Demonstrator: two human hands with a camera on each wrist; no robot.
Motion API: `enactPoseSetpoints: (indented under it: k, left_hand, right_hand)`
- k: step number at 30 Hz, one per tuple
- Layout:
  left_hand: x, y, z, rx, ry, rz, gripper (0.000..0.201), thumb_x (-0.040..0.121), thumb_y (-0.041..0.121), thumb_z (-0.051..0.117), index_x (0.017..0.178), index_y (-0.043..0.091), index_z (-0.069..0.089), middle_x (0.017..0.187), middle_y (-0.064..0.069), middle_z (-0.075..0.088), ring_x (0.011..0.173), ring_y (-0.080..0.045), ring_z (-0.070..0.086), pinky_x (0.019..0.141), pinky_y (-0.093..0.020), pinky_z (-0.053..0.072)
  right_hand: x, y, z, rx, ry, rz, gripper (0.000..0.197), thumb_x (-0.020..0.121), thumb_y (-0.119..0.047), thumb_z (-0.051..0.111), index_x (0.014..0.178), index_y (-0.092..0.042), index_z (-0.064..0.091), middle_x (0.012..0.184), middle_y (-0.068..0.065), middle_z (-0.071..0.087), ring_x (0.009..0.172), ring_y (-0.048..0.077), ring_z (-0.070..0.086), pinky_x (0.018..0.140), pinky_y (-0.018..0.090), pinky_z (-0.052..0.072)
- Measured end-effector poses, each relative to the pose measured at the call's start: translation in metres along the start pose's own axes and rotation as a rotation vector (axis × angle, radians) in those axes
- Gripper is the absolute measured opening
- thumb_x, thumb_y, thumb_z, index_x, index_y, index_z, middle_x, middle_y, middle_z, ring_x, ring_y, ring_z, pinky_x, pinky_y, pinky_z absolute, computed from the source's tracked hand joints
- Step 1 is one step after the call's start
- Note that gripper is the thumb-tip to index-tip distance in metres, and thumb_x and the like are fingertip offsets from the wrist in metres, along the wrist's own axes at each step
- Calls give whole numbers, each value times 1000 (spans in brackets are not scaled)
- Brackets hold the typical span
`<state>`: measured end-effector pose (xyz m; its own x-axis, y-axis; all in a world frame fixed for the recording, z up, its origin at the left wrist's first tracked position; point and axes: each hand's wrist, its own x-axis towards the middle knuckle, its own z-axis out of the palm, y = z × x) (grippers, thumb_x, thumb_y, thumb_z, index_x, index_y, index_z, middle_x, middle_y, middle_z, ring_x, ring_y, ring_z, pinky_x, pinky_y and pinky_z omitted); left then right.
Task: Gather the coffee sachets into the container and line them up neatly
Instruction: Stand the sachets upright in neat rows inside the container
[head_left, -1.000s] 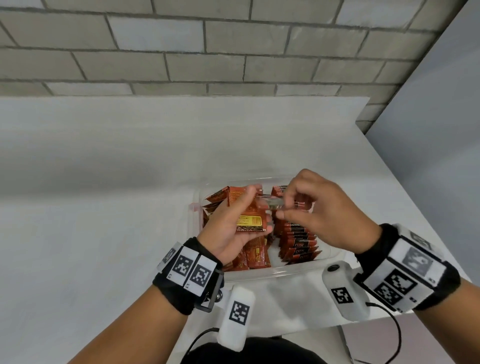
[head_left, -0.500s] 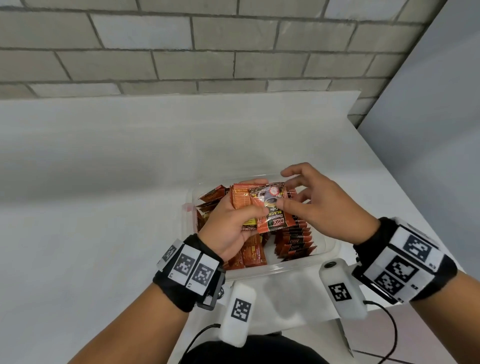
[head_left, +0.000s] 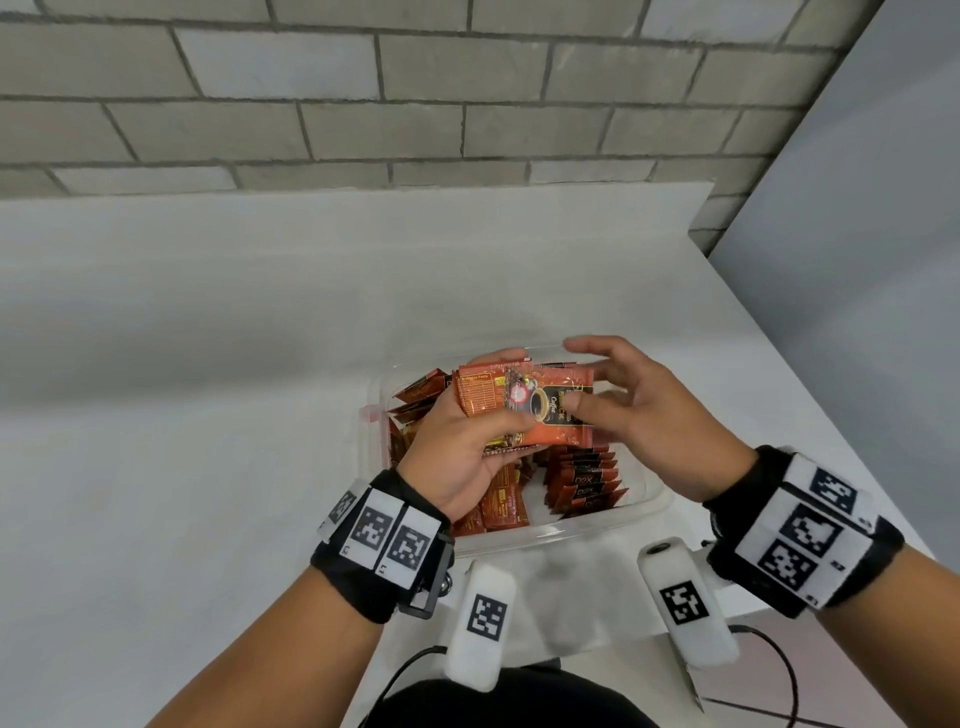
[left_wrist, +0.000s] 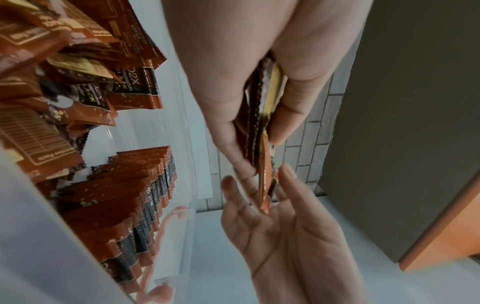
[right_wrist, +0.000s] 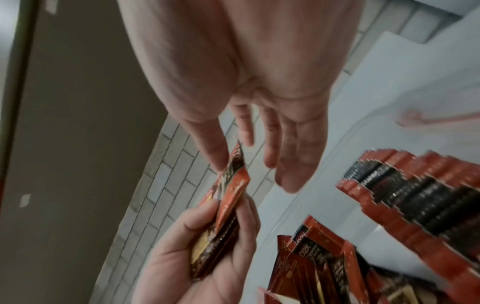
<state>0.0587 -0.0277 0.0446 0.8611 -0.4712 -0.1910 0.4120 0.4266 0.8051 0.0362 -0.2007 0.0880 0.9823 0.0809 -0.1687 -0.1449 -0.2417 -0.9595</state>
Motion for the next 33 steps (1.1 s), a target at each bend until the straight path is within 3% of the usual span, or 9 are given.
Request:
enactPoseSetpoints:
  k: [2, 5, 8, 12, 16, 19, 24, 26, 33]
  left_hand:
    - [0, -1, 1, -7, -13, 15, 51, 79, -14, 56, 118, 19, 57, 109, -10, 69, 100, -25, 66, 85, -41, 56]
    - [-1, -2, 0, -22, -13, 8, 45, 73, 0, 63, 114, 18, 59, 108, -13, 68, 94, -26, 67, 82, -41, 55]
    - [-1, -1, -7, -66, 69, 8, 36, 70, 11, 66, 106, 16, 64, 95, -11, 68, 79, -21, 67, 75, -37, 57]
    - [-3, -2, -17, -60, 128, -6, 47, 71, 15, 66, 117, 14, 61, 92, -9, 69, 78, -20, 67, 75, -38, 56]
    - [-4, -3, -20, -45, 139, -17, 47, 74, 16, 66, 120, 10, 60, 92, -10, 70, 77, -21, 67, 74, -38, 57]
    - [-4, -3, -21, -25, 136, -31, 38, 74, 17, 66, 112, 12, 63, 90, -8, 70, 77, -20, 67, 73, -37, 56]
    - [-4, -3, -21, -11, 150, -48, 34, 75, 16, 65, 108, 9, 62, 90, -9, 70, 75, -19, 68, 71, -37, 57]
    - [-4, -3, -20, -7, 149, -49, 36, 74, 17, 66, 109, 11, 62, 90, -9, 70, 75, -19, 68, 70, -37, 57]
    - [-5, -4, -20, -8, 142, -54, 36, 74, 17, 66, 109, 14, 63, 92, -10, 71, 76, -19, 68, 71, -37, 57]
  right_hand:
    - [-4, 2, -2, 117, -24, 100, 26, 87, -4, 62, 108, -18, 57, 98, 7, 70, 78, 18, 69, 67, 34, 59]
    - [-8, 5, -14, 135, 17, 57, 15, 88, 1, 58, 95, -12, 58, 79, 1, 70, 67, 14, 66, 59, 29, 57]
    - [-9, 14, -33, -203, 52, -69, 17, 92, -4, 55, 99, -18, 62, 90, 0, 70, 78, 18, 67, 66, 32, 54]
    - [-15, 34, -42, -650, -177, -142, 21, 92, -8, 58, 104, -23, 66, 101, -15, 66, 95, 4, 61, 79, 17, 48]
    - [-15, 45, -39, -714, -334, -70, 23, 94, -11, 56, 108, -25, 67, 98, -12, 67, 82, 1, 63, 77, 19, 50]
    - [-14, 50, -33, -847, -409, -75, 25, 95, -13, 55, 113, -25, 67, 103, -19, 62, 90, -4, 57, 81, 10, 43]
    - [-14, 56, -25, -1025, -331, -124, 23, 93, -22, 57, 112, -26, 70, 91, -10, 43, 89, 8, 44, 80, 19, 39]
    - [-13, 55, -23, -1067, -333, -118, 23, 92, -22, 58, 111, -26, 70, 91, -11, 48, 88, 7, 47, 77, 18, 38]
    - [-3, 47, -19, -1178, -345, -11, 5, 82, -21, 70, 80, -23, 65, 88, -12, 58, 82, 7, 52, 71, 25, 46]
